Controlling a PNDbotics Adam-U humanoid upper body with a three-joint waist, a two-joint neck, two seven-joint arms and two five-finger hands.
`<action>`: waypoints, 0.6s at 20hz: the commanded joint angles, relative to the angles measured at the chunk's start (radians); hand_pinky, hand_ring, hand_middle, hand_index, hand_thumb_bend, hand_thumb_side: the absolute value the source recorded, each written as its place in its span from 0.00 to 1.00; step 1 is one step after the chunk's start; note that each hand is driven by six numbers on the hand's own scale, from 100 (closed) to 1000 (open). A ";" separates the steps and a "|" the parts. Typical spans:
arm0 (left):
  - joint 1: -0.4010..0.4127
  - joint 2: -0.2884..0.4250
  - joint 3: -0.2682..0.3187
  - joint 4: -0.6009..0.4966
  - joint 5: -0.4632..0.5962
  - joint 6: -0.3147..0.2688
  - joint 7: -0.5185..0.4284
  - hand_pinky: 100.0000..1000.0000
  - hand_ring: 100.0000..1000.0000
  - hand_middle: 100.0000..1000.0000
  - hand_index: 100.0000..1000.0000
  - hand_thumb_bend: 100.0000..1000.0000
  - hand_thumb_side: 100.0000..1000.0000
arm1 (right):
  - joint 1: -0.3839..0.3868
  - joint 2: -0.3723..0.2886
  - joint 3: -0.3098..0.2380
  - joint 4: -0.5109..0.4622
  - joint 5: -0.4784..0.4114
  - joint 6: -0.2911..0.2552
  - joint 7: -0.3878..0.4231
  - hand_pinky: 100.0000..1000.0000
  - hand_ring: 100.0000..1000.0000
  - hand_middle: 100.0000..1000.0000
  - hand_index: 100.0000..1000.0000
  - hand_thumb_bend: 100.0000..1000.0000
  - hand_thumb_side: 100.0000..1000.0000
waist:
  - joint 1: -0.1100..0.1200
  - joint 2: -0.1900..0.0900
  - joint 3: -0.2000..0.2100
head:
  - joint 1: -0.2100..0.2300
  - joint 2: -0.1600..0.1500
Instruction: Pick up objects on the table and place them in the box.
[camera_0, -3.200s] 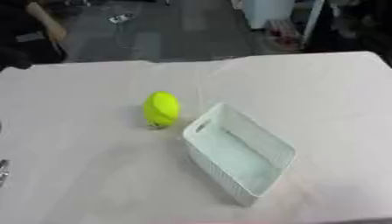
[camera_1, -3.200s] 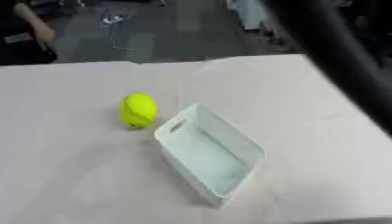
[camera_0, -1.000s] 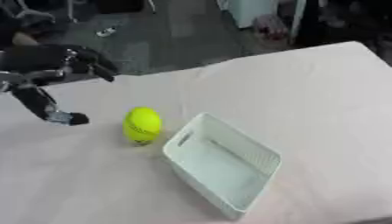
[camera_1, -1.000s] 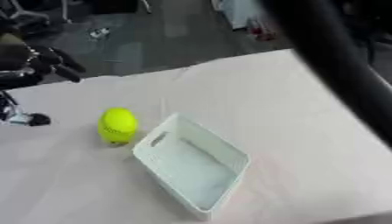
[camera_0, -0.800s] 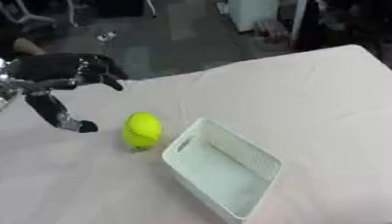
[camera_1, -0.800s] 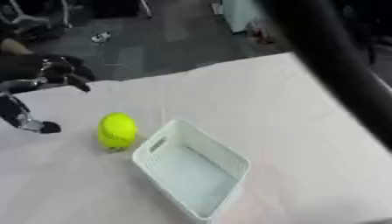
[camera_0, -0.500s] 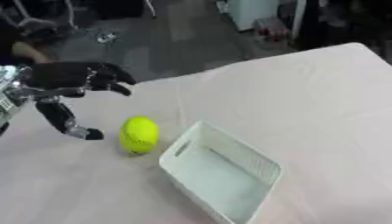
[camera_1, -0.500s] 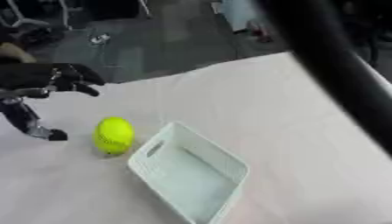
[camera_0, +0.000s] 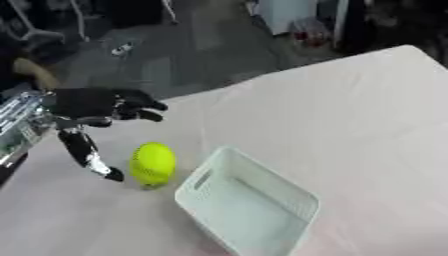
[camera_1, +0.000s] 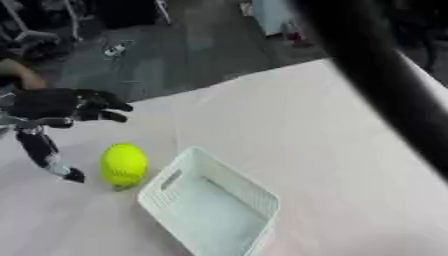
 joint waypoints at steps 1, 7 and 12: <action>-0.014 0.016 0.004 0.009 -0.022 0.000 -0.011 1.00 1.00 1.00 1.00 0.56 0.62 | -0.029 -0.043 0.000 -0.013 -0.024 0.006 0.005 0.00 0.20 0.34 0.54 0.00 0.88 | -0.002 -0.006 -0.004 | 0.026 -0.010; -0.021 0.001 0.002 0.027 -0.057 0.000 -0.047 1.00 1.00 1.00 1.00 0.65 0.39 | -0.056 -0.052 -0.001 -0.013 -0.065 0.016 0.027 0.00 0.20 0.34 0.54 0.00 0.89 | 0.014 0.001 -0.015 | 0.056 0.016; -0.027 -0.007 0.007 0.044 -0.098 0.000 -0.051 1.00 1.00 1.00 1.00 0.70 0.34 | -0.072 -0.052 -0.001 -0.013 -0.088 0.027 0.039 0.00 0.20 0.34 0.54 0.00 0.90 | 0.024 0.009 -0.021 | 0.057 0.011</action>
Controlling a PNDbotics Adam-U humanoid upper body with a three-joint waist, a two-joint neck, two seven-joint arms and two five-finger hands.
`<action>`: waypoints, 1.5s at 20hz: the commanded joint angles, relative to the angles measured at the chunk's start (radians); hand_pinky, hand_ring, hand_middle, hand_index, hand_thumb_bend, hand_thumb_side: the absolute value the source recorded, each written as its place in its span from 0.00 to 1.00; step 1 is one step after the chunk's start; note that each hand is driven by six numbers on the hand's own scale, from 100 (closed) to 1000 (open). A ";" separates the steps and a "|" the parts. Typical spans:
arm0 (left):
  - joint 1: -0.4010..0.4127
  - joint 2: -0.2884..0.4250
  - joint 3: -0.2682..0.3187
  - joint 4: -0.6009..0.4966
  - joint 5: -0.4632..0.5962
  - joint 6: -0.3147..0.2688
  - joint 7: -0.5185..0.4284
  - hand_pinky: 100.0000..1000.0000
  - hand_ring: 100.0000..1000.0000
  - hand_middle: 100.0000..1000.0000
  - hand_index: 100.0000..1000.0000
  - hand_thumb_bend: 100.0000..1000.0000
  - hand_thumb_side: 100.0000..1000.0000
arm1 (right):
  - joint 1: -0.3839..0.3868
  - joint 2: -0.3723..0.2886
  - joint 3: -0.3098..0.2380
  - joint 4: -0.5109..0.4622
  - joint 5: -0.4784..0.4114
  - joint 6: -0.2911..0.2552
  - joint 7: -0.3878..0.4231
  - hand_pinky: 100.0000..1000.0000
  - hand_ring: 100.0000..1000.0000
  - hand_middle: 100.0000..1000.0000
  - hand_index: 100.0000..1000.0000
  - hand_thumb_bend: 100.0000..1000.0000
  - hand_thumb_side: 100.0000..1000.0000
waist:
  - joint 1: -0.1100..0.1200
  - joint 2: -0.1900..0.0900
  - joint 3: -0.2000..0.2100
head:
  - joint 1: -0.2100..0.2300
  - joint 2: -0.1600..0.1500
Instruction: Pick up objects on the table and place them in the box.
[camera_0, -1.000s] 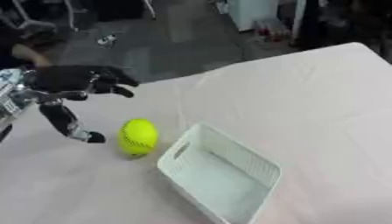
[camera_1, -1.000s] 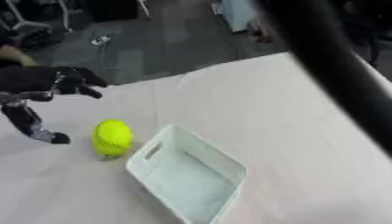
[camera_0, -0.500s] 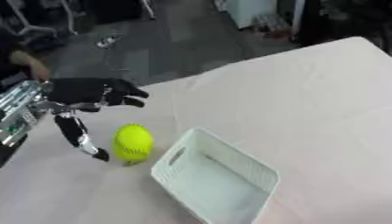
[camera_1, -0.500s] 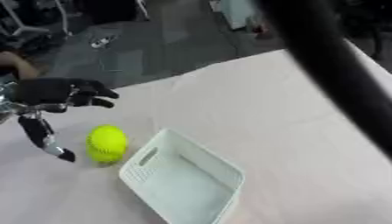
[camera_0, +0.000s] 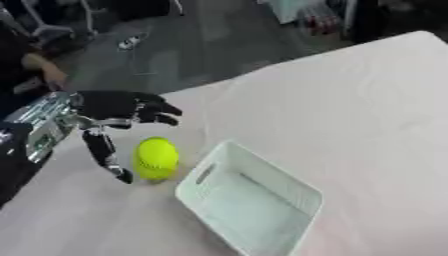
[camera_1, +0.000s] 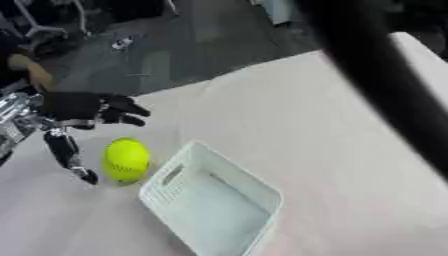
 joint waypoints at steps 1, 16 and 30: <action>-0.018 0.018 0.013 0.008 -0.027 -0.010 -0.009 1.00 1.00 1.00 1.00 0.70 0.34 | -0.022 -0.034 -0.005 -0.013 -0.015 0.006 0.009 0.00 0.20 0.34 0.54 0.00 0.91 | -0.005 -0.007 -0.003 | 0.010 -0.010; -0.011 -0.009 0.008 0.063 -0.122 -0.010 0.011 1.00 1.00 1.00 1.00 0.70 0.31 | -0.078 -0.027 -0.008 -0.013 -0.052 0.032 0.000 0.00 0.20 0.34 0.56 0.00 0.91 | 0.014 0.023 -0.028 | 0.018 -0.019; 0.035 -0.001 0.022 0.072 -0.006 -0.010 0.103 0.07 0.23 0.49 0.64 0.31 0.41 | -0.083 -0.031 -0.015 -0.013 -0.071 0.027 0.006 0.00 0.20 0.33 0.55 0.00 0.91 | 0.014 0.030 -0.024 | 0.006 -0.016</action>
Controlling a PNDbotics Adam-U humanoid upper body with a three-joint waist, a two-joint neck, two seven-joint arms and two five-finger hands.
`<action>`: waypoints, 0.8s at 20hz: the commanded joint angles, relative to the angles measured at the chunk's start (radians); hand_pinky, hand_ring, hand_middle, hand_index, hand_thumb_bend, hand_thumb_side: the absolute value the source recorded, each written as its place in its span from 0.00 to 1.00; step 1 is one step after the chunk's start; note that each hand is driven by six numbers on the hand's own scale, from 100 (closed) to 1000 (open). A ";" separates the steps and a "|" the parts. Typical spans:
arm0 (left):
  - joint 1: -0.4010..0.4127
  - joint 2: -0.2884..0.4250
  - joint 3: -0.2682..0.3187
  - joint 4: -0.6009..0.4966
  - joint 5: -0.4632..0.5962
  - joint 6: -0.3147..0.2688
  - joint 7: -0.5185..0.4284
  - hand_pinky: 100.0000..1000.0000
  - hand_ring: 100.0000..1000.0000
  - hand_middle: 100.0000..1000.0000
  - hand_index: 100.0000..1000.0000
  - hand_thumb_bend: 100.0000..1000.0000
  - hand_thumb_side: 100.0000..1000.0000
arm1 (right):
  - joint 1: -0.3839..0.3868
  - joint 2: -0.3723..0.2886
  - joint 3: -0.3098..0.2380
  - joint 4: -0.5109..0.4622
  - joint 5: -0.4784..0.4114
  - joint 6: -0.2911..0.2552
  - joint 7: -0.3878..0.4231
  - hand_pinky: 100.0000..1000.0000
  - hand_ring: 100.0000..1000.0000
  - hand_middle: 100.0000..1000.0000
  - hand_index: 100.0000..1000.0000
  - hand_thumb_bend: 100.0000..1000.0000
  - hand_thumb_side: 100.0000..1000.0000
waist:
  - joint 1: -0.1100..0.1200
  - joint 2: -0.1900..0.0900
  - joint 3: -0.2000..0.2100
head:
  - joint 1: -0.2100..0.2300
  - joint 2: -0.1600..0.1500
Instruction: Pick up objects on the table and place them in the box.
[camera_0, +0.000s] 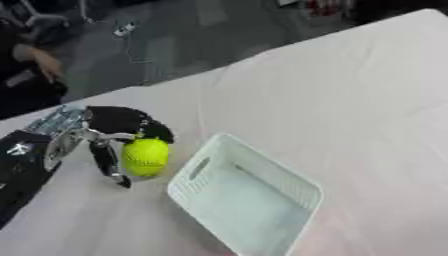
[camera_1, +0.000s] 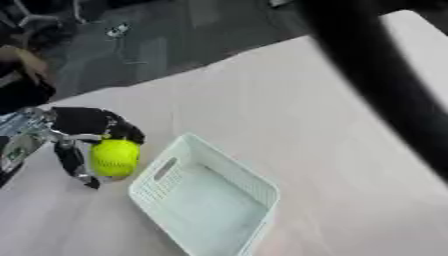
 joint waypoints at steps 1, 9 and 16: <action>0.005 0.051 0.012 -0.044 0.078 0.000 0.055 0.00 0.02 0.33 0.49 0.10 0.56 | -0.013 -0.025 -0.013 -0.013 -0.006 -0.005 0.002 0.00 0.20 0.33 0.55 0.00 0.91 | -0.010 -0.013 0.004 | -0.003 -0.011; 0.047 0.114 0.029 -0.116 0.163 0.000 0.147 0.00 0.00 0.14 0.42 0.00 0.63 | -0.004 -0.032 -0.015 -0.013 -0.009 -0.014 0.008 0.00 0.19 0.33 0.54 0.00 0.91 | -0.010 -0.016 0.012 | -0.007 -0.011; 0.084 0.163 0.037 -0.205 0.220 0.000 0.223 0.00 0.00 0.13 0.43 0.00 0.63 | 0.007 -0.035 -0.017 -0.013 -0.010 -0.022 0.015 0.00 0.19 0.33 0.54 0.00 0.91 | -0.014 -0.020 0.023 | -0.005 -0.004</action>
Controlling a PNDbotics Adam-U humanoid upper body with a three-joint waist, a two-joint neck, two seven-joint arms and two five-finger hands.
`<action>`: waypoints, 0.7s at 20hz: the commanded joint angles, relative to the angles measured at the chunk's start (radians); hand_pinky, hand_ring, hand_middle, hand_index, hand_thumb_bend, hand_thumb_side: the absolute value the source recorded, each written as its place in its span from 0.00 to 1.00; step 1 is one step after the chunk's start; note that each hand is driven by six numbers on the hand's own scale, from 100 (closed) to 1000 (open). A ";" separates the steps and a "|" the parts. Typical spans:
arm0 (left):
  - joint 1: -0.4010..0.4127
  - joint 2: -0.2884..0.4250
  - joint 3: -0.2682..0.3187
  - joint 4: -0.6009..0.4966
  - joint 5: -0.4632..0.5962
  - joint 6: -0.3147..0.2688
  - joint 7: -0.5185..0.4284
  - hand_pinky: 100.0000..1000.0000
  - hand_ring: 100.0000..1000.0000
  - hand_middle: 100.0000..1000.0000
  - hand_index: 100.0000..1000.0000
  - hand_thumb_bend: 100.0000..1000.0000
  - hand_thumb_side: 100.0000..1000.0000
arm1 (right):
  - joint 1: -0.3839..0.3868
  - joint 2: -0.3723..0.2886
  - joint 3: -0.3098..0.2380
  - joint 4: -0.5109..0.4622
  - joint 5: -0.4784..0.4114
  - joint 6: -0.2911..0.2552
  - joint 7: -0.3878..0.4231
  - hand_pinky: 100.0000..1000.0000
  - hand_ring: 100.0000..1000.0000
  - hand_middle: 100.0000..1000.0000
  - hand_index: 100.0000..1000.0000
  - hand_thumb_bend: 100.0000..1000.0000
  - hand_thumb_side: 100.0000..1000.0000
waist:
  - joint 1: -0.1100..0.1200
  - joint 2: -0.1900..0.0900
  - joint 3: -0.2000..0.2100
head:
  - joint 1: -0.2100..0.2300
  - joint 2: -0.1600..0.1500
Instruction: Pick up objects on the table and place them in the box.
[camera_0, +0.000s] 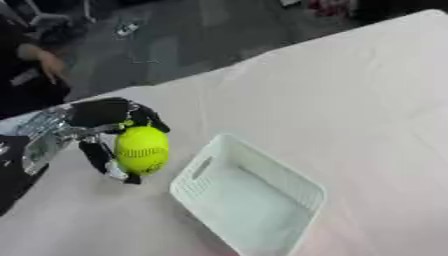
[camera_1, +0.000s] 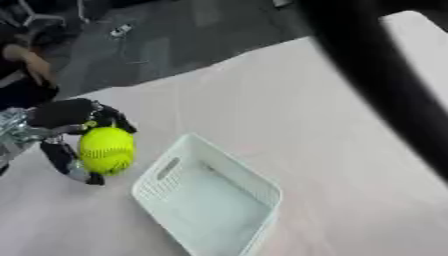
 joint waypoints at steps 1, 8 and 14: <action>-0.001 0.081 0.030 -0.045 0.027 0.001 0.027 0.00 0.00 0.13 0.43 0.00 0.63 | 0.000 -0.035 -0.013 -0.013 -0.001 -0.006 0.003 0.00 0.19 0.33 0.54 0.00 0.91 | -0.014 -0.021 0.007 | -0.001 -0.002; 0.009 0.139 0.003 -0.178 0.064 0.001 0.054 0.00 0.00 0.12 0.43 0.00 0.63 | 0.046 -0.045 -0.019 -0.013 0.006 -0.026 0.006 0.00 0.19 0.32 0.53 0.00 0.92 | -0.029 -0.049 0.043 | -0.017 0.031; -0.037 0.133 -0.041 -0.265 0.126 0.001 0.039 0.00 0.00 0.13 0.43 0.00 0.63 | 0.067 -0.043 -0.012 -0.013 0.012 -0.037 0.017 0.00 0.19 0.32 0.53 0.00 0.93 | -0.040 -0.060 0.049 | -0.007 0.033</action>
